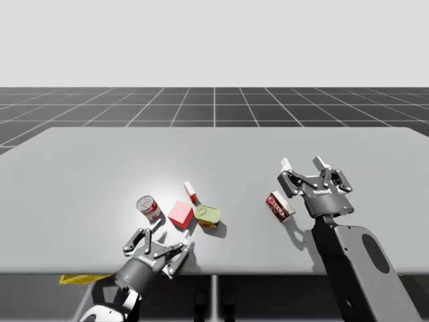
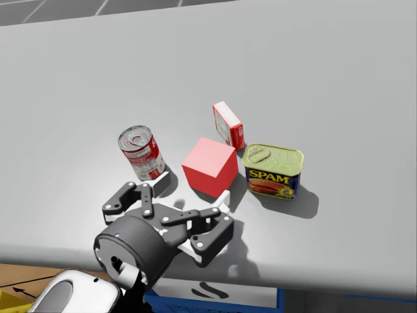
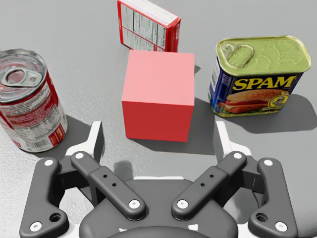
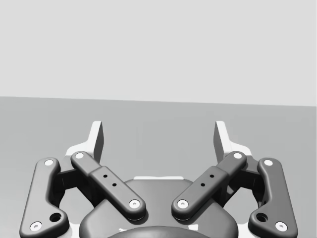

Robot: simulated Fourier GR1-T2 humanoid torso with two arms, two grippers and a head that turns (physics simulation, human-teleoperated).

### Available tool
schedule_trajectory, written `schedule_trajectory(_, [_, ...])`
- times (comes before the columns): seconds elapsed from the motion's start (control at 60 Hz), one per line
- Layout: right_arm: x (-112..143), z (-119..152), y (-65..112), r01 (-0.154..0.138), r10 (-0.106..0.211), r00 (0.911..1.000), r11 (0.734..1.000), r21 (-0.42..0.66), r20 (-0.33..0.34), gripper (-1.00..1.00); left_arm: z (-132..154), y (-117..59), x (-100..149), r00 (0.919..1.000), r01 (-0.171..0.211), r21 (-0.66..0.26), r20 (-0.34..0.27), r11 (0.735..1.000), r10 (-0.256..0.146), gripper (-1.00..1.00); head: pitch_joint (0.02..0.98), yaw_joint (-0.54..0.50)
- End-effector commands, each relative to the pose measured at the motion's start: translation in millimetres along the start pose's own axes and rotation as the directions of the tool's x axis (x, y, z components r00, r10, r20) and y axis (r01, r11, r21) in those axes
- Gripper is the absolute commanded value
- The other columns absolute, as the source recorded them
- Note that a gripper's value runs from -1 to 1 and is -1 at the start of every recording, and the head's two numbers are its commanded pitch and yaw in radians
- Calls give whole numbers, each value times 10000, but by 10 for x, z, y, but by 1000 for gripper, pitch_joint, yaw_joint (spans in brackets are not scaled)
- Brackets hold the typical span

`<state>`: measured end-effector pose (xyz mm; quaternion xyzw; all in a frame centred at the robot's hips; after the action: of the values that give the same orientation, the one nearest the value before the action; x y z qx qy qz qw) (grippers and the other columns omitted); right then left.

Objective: Find the red cube and pick it up.

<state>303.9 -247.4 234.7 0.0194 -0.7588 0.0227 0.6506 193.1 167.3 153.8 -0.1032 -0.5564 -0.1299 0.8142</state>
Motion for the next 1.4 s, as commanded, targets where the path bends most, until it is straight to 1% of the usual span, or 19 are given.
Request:
schedule_trajectory(0.017, [6, -1, 9, -1, 1, 10000, 10000, 28, 44, -1000, -236, 1, 29, 9999, -62, 301, -84, 9995, 65, -1000, 885, 208])
schedule_trajectory(0.15, [15, 4, 12, 26, -26, 10000, 10000, 14, 69, -1000, -376, 2, 59, 9994, -198, 625, -287, 9978, 216, -1000, 884, 206])
schedule_trajectory(0.25, [19, 5, 17, 26, -26, 10000, 10000, 17, 76, -1000, -466, -15, 96, 9989, -206, 651, -417, 9977, 234, -1000, 885, 205])
schedule_trajectory(0.267, [20, 5, 16, 35, -36, 10000, 10000, 13, 78, -1000, -501, -20, 112, 9989, -123, 707, -442, 9974, 155, -1000, 884, 205])
schedule_trajectory(0.333, [23, 8, 16, 44, -44, 10000, 10000, 4, 86, -1000, -543, -29, 139, 9982, -284, 650, -518, 9975, 318, -1000, 884, 204])
schedule_trajectory(0.383, [27, 10, 15, 48, -48, 9999, 10000, 5, 93, -1000, -590, -32, 163, 9978, -279, 706, -575, 9971, 320, -1000, 884, 203])
schedule_trajectory(0.45, [29, 11, 15, 51, -51, 9999, 10000, 3, 96, -1000, -637, -26, 162, 9950, -565, 649, -782, 9963, 615, -1000, 881, 202])
schedule_trajectory(0.533, [31, 12, 14, 52, -52, 9999, 10000, -1, 100, -1000, -640, -33, 122, 9945, -531, 605, -870, 9967, 583, -963, 879, 200])
schedule_trajectory(0.567, [31, 12, 14, 55, -55, 9999, 10000, -4, 98, -1000, -635, -34, 103, 9952, -465, 627, -834, 9969, 516, -674, 879, 200])
schedule_trajectory(0.583, [32, 13, 15, 47, -47, 9999, 10000, -6, 96, -1000, -619, -44, 93, 9938, -534, 471, -952, 9975, 576, 937, 878, 199])
schedule_trajectory(0.6, [31, 13, 15, 47, -47, 9999, 10000, -6, 95, -1000, -618, -47, 89, 9935, -544, 416, -983, 9976, 583, 1000, 878, 199])
schedule_trajectory(0.667, [33, 15, 17, 50, -50, 9999, 10000, -7, 97, -1000, -595, -69, 64, 9943, -320, 369, -1003, 9988, 356, 1000, 874, 199])
schedule_trajectory(0.817, [33, 13, 18, 14, -14, 9999, 10000, -10, 105, -1000, -558, -109, 44, 9936, -301, 29, -1092, 9995, 303, 1000, 839, 199])
schedule_trajectory(0.883, [34, 15, 17, 3, -2, 9999, 10000, -22, 113, -1000, -547, -114, 43, 9940, -243, -21, -1072, 9997, 239, 1000, 788, 198])
schedule_trajectory(1.033, [34, 19, 12, -28, 29, 9999, 10000, -64, 132, -1000, -542, -127, 33, 9937, -201, -133, -1106, 9997, 185, 1000, 622, 198])
schedule_trajectory(1.167, [35, 20, 5, -48, 49, 9999, 10000, -70, 146, -1000, -535, -155, 23, 9937, -115, -264, -1120, 9996, 85, 1000, 515, 201])
schedule_trajectory(1.25, [38, 20, -1, -64, 65, 9998, 10000, -74, 169, -1000, -533, -168, 22, 9936, -94, -313, -1127, 9995, 58, 1000, 460, 206])
schedule_trajectory(1.35, [37, 20, -5, -84, 85, 9998, 9999, -86, 178, -1000, -528, -176, 32, 9940, -103, -330, -1091, 9994, 66, 1000, 438, 208])
schedule_trajectory(1.4, [36, 21, -5, -93, 95, 9998, 9999, -91, 173, -1000, -479, -198, 99, 9958, -129, -399, -907, 9991, 92, 1000, 436, 209])
